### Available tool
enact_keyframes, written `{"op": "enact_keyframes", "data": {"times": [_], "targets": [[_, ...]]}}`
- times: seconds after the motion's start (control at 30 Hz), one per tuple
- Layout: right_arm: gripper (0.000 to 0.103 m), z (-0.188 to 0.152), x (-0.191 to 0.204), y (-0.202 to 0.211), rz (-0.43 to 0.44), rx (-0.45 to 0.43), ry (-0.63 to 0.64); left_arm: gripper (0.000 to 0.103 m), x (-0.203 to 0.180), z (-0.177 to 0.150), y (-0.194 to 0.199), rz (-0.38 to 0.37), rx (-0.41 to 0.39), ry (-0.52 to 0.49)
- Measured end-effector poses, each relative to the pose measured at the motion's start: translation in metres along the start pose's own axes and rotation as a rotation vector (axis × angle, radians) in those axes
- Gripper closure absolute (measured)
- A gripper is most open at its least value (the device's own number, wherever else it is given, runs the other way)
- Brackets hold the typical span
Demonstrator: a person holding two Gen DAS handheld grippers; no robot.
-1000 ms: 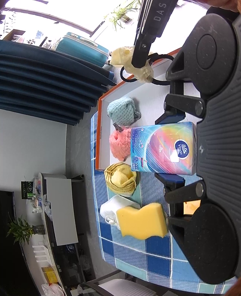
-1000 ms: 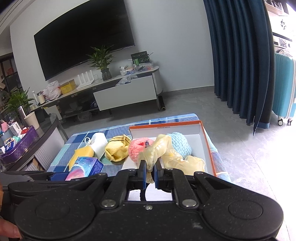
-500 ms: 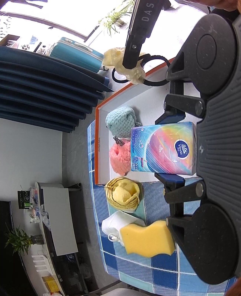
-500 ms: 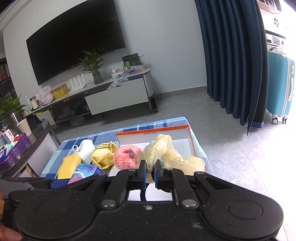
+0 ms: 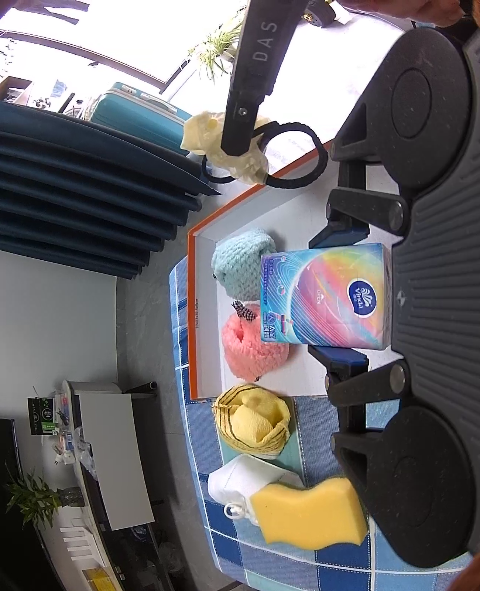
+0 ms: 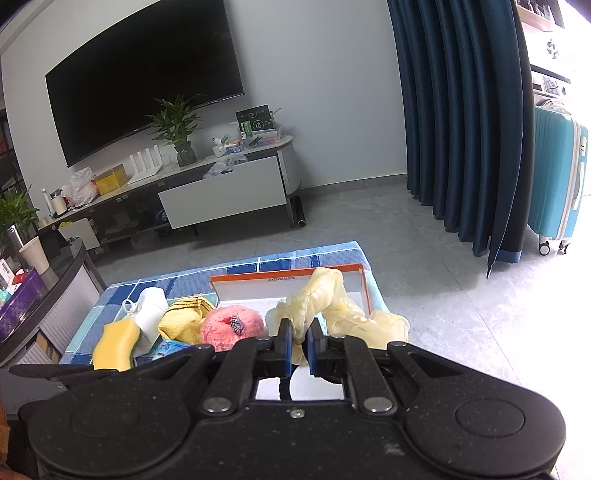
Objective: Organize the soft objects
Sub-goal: 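Lower tissue pack into box and open left tool while right tool releases glove there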
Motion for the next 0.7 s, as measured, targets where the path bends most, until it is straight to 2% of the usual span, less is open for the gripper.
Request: {"op": "enact_keyframes", "data": {"times": [0.7], "targets": [[0.092, 0.021, -0.005, -0.029, -0.022, 0.023, 0.04, 0.05, -0.008, 0.013, -0.02, -0.018, 0.027, -0.015]]}}
Point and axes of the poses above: each gripper's, at about its wrist camera, not at the fingertips, and y roughly against the way its jaws point, x to its left, z to its top, the point moved 7 cm from there along -y, roughly the way its jaws point, and after that the axes turned 8 degrees about x, right-handed, at the moved point
